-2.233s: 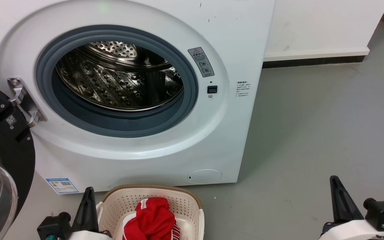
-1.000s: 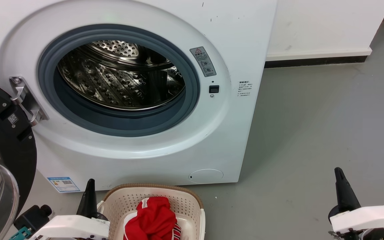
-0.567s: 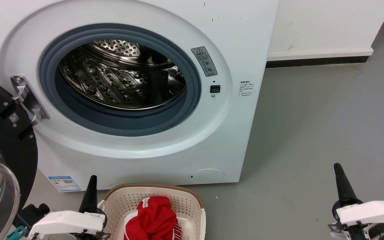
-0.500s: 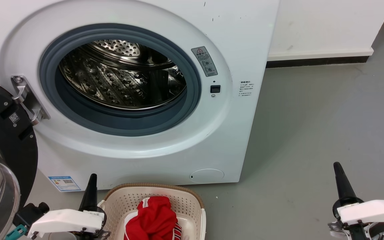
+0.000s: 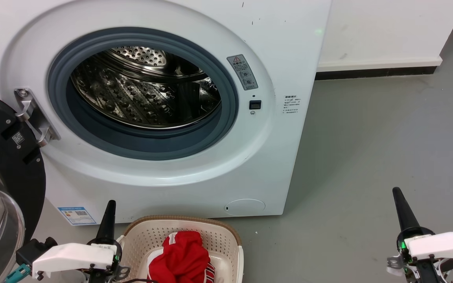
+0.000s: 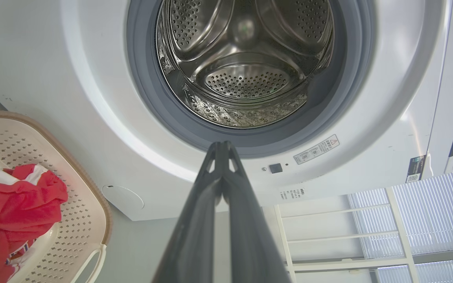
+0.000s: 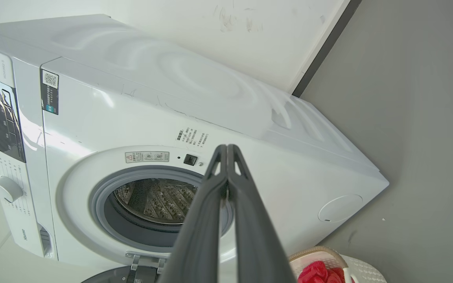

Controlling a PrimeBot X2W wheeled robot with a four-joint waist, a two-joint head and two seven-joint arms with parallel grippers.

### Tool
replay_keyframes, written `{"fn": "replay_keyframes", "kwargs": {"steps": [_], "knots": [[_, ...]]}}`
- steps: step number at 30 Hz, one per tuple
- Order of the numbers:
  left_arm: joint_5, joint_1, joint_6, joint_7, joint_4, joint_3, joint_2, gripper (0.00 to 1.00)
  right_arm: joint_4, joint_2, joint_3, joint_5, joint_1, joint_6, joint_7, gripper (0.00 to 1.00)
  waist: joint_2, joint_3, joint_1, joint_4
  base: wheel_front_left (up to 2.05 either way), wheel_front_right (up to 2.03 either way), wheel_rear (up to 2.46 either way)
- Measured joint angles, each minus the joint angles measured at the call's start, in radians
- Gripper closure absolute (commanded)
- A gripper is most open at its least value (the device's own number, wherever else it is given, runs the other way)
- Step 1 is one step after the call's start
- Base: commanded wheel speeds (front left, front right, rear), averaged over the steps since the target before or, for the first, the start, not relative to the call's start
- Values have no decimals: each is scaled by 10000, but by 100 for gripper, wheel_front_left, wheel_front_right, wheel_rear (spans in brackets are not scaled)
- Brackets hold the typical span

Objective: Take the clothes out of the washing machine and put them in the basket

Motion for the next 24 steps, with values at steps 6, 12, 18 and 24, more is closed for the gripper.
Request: {"fn": "replay_keyframes", "kwargs": {"steps": [6, 12, 18, 24], "knots": [[-562, -44, -21, 128, 52, 48, -6, 100, 21, 0, -13, 629, -53, 0, 127, 100, 0, 3, 0, 16, 0, 0, 0], [-1197, -174, -100, 295, 100, 96, -13, 100, 50, -2, -27, 1333, -86, 0, 280, 100, 0, 6, 0, 33, 0, 0, 0], [-1708, -226, -121, 405, 144, 127, -23, 100, 69, -2, -42, 1893, -215, 0, 410, 100, 0, 9, 0, 49, 0, 0, 0], [-2203, -276, -188, 537, 180, 151, -29, 100, 92, -4, -56, 2428, -267, 0, 529, 100, 0, 12, 0, 64, 0, 0, 0]]}}
